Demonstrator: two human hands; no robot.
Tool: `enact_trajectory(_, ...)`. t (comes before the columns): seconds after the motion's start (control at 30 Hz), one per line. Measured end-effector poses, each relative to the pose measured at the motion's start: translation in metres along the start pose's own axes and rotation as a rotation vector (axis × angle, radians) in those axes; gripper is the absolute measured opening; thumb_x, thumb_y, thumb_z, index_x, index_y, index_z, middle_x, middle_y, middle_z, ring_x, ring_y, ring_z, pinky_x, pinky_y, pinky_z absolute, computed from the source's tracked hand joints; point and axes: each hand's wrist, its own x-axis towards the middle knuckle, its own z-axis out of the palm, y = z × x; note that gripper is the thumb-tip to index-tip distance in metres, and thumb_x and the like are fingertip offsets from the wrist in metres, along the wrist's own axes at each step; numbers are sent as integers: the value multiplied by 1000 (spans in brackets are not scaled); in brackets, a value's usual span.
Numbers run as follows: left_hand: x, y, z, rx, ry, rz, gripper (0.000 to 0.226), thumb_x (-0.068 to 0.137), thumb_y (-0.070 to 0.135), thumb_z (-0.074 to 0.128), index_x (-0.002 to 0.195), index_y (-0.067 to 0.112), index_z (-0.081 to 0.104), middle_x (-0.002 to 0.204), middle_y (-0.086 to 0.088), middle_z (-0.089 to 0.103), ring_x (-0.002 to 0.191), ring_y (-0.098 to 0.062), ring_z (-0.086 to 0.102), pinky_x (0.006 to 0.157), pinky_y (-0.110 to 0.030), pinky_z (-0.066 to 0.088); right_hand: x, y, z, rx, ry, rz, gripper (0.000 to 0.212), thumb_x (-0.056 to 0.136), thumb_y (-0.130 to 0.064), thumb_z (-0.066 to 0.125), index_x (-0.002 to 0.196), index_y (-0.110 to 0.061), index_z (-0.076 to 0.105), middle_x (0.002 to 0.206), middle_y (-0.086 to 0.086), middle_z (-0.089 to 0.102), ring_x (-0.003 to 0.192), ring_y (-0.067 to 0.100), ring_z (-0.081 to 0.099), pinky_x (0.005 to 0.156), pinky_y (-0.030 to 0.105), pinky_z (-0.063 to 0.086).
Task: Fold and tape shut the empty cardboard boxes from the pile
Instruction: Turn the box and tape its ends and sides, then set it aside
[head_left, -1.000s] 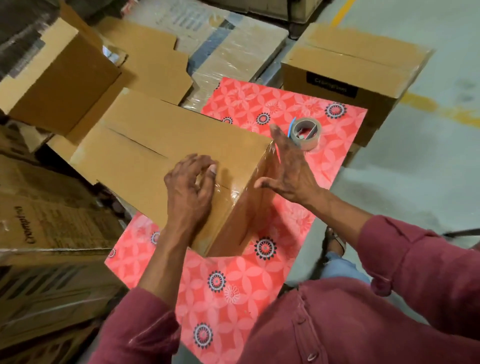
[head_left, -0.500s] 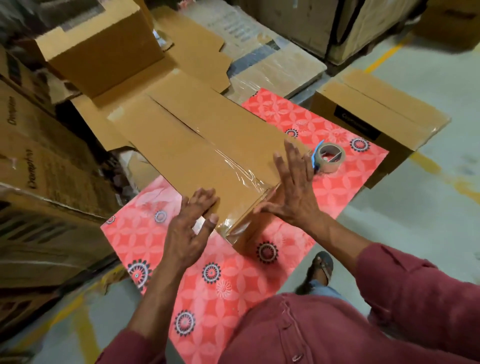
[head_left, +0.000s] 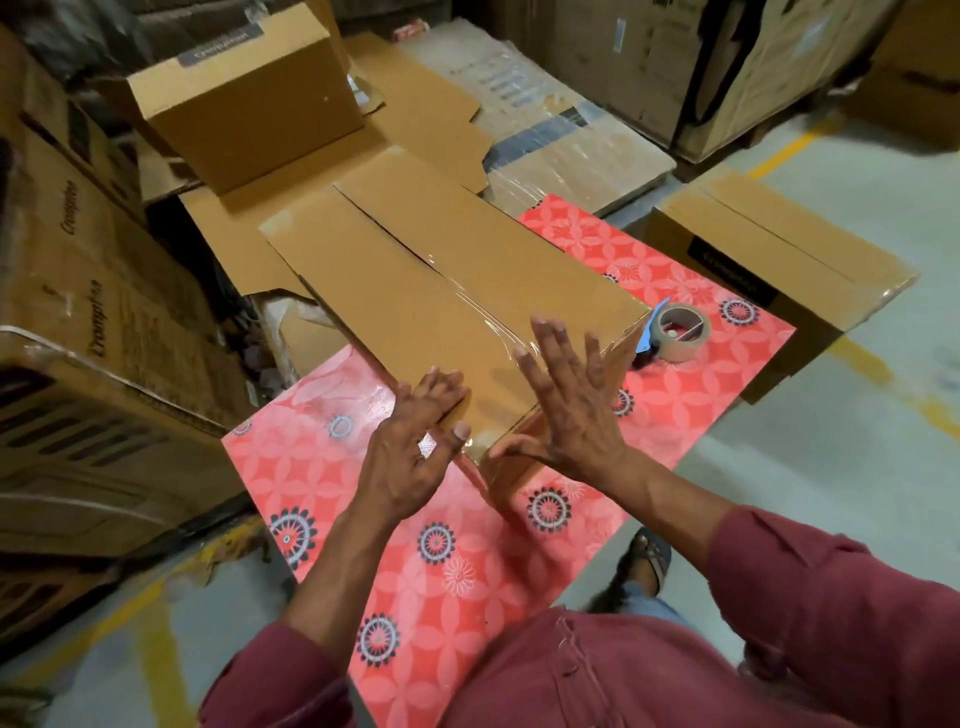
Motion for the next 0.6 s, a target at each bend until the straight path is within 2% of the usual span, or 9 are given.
enact_trajectory(0.1, 1, 1, -2, -3, -10, -6, 50, 103, 47, 54, 143, 18, 63, 157, 5, 51, 154, -8, 32, 129, -34, 12, -13, 0, 14, -49, 4, -60, 98, 87, -81, 50, 155, -13, 30, 162, 22, 30, 155, 34, 23, 119, 66, 20)
enact_trajectory(0.2, 2, 3, -4, 4, -22, -20, 51, 103, 49, 53, 143, 19, 63, 157, 5, 51, 154, -5, 31, 130, -34, 11, -30, 17, 12, -115, -48, -159, 98, 85, -78, 62, 156, -16, 33, 162, 20, 33, 155, 34, 26, 119, 63, 22)
enact_trajectory(0.3, 2, 4, -4, -3, -19, -28, 51, 102, 49, 53, 142, 19, 64, 156, 5, 51, 153, -4, 30, 130, -35, 12, -24, 10, 0, -56, -38, -94, 102, 83, -81, 61, 155, -13, 34, 163, 22, 33, 155, 35, 26, 120, 66, 21)
enact_trajectory(0.4, 1, 4, -4, 5, -19, -20, 52, 102, 49, 53, 144, 19, 63, 158, 5, 50, 154, -4, 29, 131, -39, 12, -11, -9, -1, -2, -20, -39, 91, 92, -78, 50, 154, -13, 34, 163, 23, 32, 154, 37, 27, 120, 70, 19)
enact_trajectory(0.47, -1, 4, -6, 13, -49, -7, 51, 102, 46, 54, 145, 20, 61, 160, 5, 47, 155, -5, 27, 131, -42, 12, -12, -11, 3, -18, -24, -60, 86, 95, -74, 48, 155, -14, 34, 163, 21, 34, 154, 37, 29, 117, 72, 24)
enact_trajectory(0.53, -1, 3, -12, 17, -108, 26, 49, 100, 36, 58, 146, 22, 60, 162, 5, 44, 157, -8, 24, 131, -42, 10, -23, -2, 6, -45, -46, -127, 85, 94, -65, 62, 156, -15, 33, 163, 18, 35, 154, 35, 29, 114, 72, 28)
enact_trajectory(0.6, 1, 1, -20, 59, -190, 81, 58, 90, 24, 61, 148, 24, 58, 166, 4, 37, 159, -10, 19, 130, -41, 6, -30, 12, 1, -58, -95, -201, 89, 88, -50, 75, 158, -16, 31, 165, 14, 32, 155, 34, 26, 116, 70, 27)
